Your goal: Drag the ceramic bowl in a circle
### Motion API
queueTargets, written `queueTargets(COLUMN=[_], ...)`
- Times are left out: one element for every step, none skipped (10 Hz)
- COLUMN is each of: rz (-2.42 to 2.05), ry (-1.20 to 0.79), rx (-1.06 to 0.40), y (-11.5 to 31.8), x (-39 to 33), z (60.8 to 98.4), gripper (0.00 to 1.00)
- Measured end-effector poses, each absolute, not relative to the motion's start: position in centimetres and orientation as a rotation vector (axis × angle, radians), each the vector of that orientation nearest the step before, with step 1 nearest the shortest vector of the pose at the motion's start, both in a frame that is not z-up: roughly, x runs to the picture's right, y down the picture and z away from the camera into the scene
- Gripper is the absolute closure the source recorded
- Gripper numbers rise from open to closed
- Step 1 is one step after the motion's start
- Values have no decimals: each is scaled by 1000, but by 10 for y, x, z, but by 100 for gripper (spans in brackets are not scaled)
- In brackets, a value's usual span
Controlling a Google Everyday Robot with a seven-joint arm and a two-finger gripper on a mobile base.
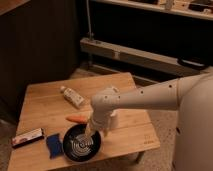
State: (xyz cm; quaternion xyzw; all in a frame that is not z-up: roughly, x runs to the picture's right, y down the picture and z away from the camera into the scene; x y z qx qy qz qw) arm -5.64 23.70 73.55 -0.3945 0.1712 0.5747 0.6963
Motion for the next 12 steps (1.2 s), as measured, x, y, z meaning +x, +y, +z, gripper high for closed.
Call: queueTargets(rz=[1279, 1279, 1279, 1289, 1291, 1288, 1290, 1293, 1295, 1296, 1294, 1287], ry=[390, 393, 393, 395, 390, 384, 380, 377, 374, 371, 373, 378], rx=[-877, -875, -876, -879, -882, -890, -897, -904, -911, -915, -917, -919], y=[243, 246, 249, 254, 255, 258, 259, 260, 260, 259, 258, 257], x=[-53, -51, -50, -44, -44, -47, -48, -48, -50, -52, -54, -55], z=[737, 738, 738, 739, 740, 741, 744, 745, 748, 751, 754, 756], gripper=[35, 35, 35, 35, 35, 35, 35, 35, 35, 35, 35, 36])
